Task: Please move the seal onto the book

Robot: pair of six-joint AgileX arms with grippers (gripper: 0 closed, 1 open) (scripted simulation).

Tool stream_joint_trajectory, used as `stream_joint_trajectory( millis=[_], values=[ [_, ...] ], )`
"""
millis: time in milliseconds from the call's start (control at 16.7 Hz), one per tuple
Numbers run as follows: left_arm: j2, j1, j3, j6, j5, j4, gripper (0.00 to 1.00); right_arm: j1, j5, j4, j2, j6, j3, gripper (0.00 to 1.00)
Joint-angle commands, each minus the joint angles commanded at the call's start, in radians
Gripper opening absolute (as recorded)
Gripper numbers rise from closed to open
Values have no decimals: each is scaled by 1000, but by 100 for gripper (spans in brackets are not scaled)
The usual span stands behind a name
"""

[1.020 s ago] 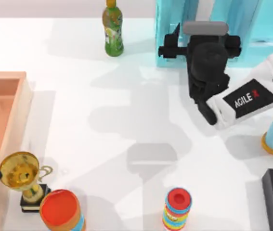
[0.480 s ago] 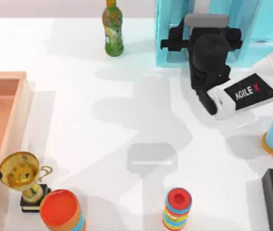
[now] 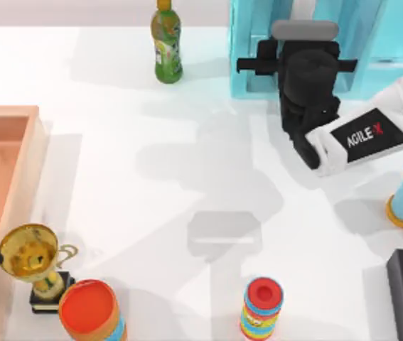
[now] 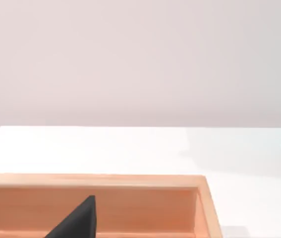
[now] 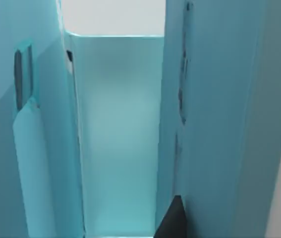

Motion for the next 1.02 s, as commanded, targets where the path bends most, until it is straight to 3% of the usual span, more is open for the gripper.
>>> stream_joint_trajectory(
  millis=[240, 300, 1020],
  values=[
    [0, 0, 0, 0, 0, 0, 100, 0, 0, 0, 0, 0, 0, 2],
    [0, 0, 0, 0, 0, 0, 100, 0, 0, 0, 0, 0, 0, 0],
    [0, 0, 0, 0, 0, 0, 100, 29, 24, -44, -66, 2, -56, 0]
  ],
)
